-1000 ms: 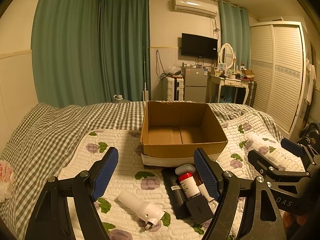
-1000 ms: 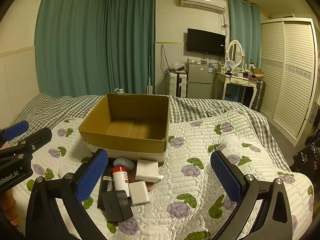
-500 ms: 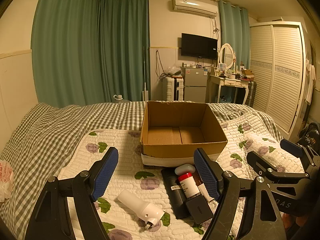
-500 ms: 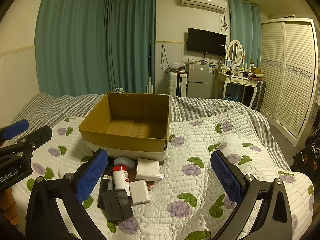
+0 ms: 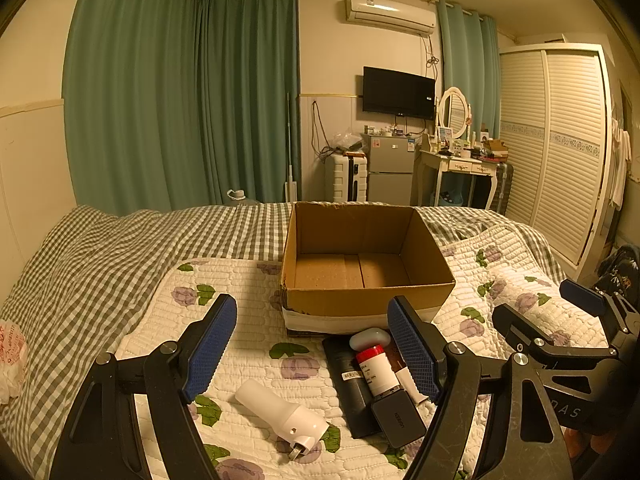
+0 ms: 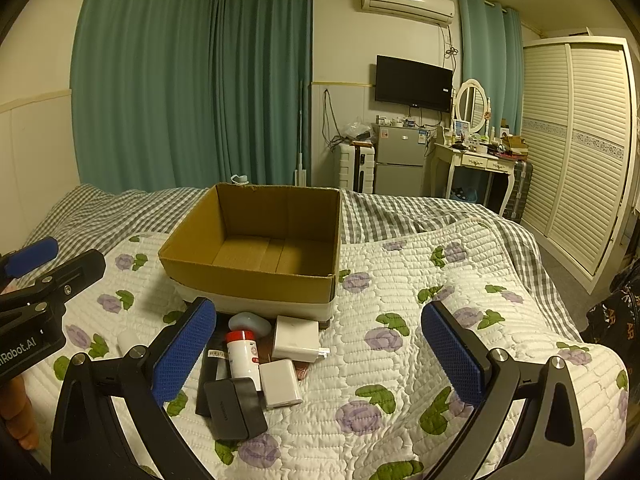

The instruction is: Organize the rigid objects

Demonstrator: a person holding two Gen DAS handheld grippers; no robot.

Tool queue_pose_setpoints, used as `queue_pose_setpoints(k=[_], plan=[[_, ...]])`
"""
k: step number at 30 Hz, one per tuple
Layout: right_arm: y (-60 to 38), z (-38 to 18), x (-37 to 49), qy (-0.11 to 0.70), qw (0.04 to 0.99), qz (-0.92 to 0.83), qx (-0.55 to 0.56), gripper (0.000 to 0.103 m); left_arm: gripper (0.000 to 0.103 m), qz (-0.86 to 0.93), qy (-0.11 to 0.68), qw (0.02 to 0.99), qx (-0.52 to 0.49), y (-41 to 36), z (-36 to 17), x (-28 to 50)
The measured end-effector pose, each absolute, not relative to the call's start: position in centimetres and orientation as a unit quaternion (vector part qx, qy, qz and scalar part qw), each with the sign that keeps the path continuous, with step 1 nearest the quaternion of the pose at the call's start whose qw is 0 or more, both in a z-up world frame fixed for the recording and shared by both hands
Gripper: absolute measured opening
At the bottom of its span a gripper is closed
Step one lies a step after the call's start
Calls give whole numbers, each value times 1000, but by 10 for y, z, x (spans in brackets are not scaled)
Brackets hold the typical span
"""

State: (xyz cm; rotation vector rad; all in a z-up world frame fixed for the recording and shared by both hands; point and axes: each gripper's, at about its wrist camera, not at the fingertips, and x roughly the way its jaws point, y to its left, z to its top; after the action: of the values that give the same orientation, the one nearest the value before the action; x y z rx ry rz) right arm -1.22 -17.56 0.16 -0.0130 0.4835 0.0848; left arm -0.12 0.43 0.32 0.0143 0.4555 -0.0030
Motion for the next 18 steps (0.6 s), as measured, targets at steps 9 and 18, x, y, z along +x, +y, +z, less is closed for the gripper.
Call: queue_pose_setpoints(k=[9,18], plan=[[-175,1,-13,239,970,43,-8,103,81,-3,221,975,8,4,4,-1],[-172,1,-17,235,971,50,-11,103,81,4,206,979,7,2,13,-7]])
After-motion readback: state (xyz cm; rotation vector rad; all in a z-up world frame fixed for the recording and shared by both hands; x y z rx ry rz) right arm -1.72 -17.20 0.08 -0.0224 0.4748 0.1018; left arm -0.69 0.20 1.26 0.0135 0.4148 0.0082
